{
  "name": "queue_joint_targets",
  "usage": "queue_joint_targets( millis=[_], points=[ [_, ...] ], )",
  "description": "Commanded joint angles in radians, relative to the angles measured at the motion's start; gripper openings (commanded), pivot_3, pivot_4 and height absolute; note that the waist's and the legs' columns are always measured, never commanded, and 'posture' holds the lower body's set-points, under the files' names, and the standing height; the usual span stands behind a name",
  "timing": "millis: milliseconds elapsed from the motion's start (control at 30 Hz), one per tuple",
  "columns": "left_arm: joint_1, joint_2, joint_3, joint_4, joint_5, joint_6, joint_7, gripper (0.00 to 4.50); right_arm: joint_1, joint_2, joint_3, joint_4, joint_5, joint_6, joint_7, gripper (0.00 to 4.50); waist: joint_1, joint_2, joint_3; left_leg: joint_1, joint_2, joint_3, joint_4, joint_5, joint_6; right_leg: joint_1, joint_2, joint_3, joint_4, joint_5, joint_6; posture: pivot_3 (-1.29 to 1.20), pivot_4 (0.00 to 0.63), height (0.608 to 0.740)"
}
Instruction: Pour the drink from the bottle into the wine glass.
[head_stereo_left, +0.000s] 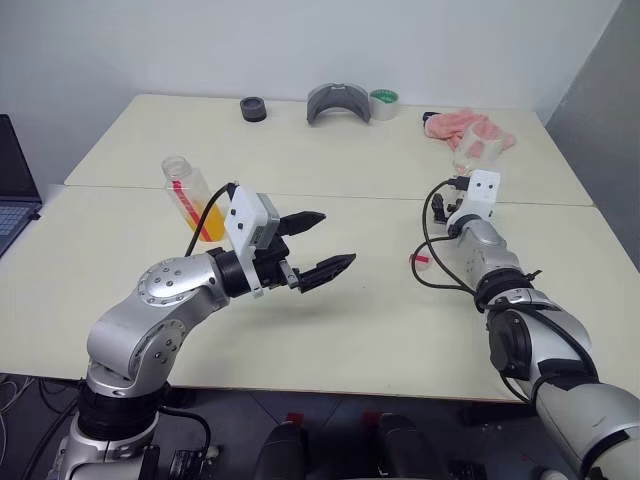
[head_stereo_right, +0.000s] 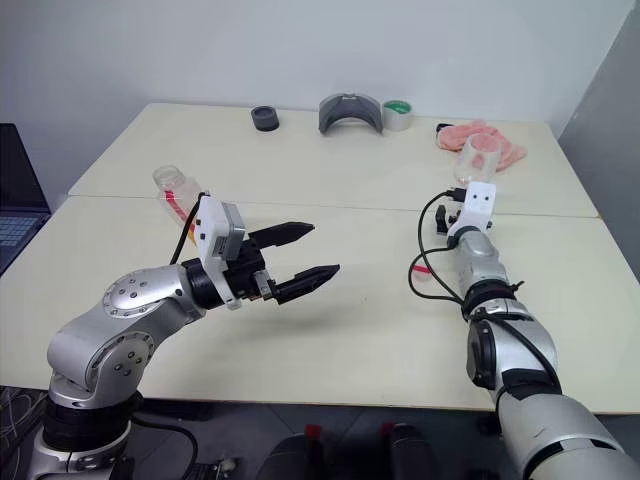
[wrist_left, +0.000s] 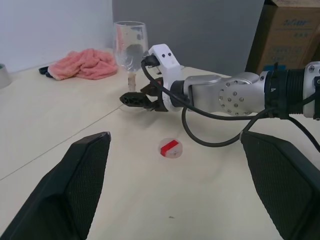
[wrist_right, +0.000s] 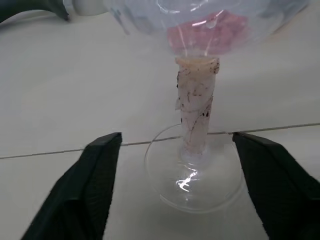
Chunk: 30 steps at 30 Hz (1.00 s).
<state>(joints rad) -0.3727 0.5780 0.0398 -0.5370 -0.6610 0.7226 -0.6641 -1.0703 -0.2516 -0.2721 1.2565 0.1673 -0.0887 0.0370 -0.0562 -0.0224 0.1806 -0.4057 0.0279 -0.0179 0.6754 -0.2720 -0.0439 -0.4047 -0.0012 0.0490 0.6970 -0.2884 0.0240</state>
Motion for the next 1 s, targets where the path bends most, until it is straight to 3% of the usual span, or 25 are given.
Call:
queue_joint_targets(
  millis=[33, 267, 600, 767, 1000],
  points=[
    [0.009, 0.009, 0.016, -0.029, 0.002, -0.024, 0.002, 4.5, -0.031, 0.004, -0.027, -0.006, 0.013, -0.055, -0.007, 2.48, 0.0, 0.0, 0.0, 0.0, 0.0, 0.0, 0.0, 0.0, 0.0, 0.0, 0.0, 0.0, 0.0, 0.0, 0.0, 0.0, 0.15, 0.74],
    [0.014, 0.009, 0.014, -0.039, -0.002, -0.021, 0.009, 4.5, -0.034, 0.008, -0.021, 0.01, -0.007, -0.078, -0.019, 0.12, 0.0, 0.0, 0.0, 0.0, 0.0, 0.0, 0.0, 0.0, 0.0, 0.0, 0.0, 0.0, 0.0, 0.0, 0.0, 0.0, 0.15, 0.74],
    [0.041, 0.015, 0.03, -0.06, -0.014, -0.013, 0.022, 4.5, -0.038, 0.019, 0.048, -0.007, -0.086, -0.112, 0.04, 0.02, -0.001, 0.0, 0.0, 0.0, 0.0, 0.0, 0.0, 0.0, 0.0, 0.0, 0.0, 0.0, 0.0, 0.0, 0.0, 0.0, 0.15, 0.74],
    [0.154, 0.045, 0.109, -0.14, -0.066, 0.016, 0.046, 4.5, -0.032, 0.065, 0.096, -0.061, -0.083, -0.131, 0.219, 0.02, -0.013, 0.001, 0.001, 0.001, 0.001, 0.0, -0.001, 0.0, 0.0, -0.001, 0.0, 0.001, 0.0, 0.0, 0.0, 0.0, 0.15, 0.74],
    [0.433, 0.061, 0.289, -0.314, -0.128, 0.049, 0.142, 4.5, 0.03, 0.184, 0.163, -0.269, -0.037, -0.071, 0.43, 0.02, -0.017, 0.001, 0.001, 0.001, 0.001, -0.001, -0.003, 0.0, 0.0, -0.001, -0.003, -0.001, 0.0, 0.0, 0.0, 0.0, 0.15, 0.74]
  ],
)
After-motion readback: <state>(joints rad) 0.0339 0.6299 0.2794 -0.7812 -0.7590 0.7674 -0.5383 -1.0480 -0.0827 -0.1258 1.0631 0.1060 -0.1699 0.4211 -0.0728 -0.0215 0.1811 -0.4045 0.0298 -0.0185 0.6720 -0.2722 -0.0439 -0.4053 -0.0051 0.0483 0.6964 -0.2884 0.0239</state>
